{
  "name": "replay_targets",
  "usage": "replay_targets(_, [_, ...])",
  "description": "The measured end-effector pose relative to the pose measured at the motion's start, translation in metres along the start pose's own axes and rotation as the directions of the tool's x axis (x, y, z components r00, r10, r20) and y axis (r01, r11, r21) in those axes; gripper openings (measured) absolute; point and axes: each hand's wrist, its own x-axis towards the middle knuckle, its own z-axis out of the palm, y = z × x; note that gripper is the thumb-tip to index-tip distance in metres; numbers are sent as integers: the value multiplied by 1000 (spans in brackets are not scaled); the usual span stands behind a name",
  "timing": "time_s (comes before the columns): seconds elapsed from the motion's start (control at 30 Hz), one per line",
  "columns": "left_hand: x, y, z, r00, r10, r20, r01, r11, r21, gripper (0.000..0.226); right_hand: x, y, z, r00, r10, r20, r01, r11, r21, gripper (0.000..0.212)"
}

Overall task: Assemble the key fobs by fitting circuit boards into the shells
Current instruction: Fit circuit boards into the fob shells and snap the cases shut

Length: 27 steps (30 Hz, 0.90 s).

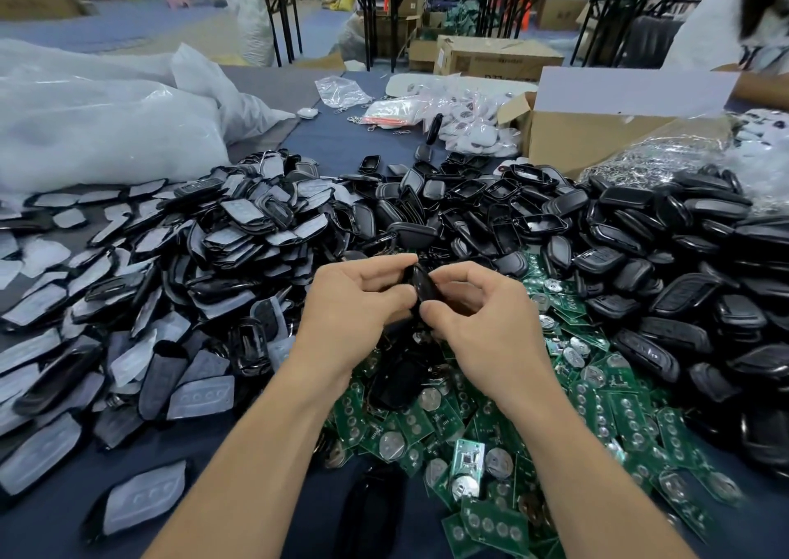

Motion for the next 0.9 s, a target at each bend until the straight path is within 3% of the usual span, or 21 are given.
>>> replay_targets(0.1, [0,-1,-1,995,-17,100,22,999,-50,48,0,-1,-3,999,-33,-22,33,999,-18,31])
replay_targets(0.4, [0,-3,1,997,24,70,-24,1000,-5,46,1,2,-7,996,-85,-3,85,996,-4,34])
replay_targets(0.63, [-1,-2,3,998,-18,67,20,999,-27,40,1,0,-8,989,-147,18,148,989,-11,37])
replay_targets(0.9, [-3,-1,2,998,21,56,-21,1000,-16,41,3,0,-11,991,-129,30,126,989,81,34])
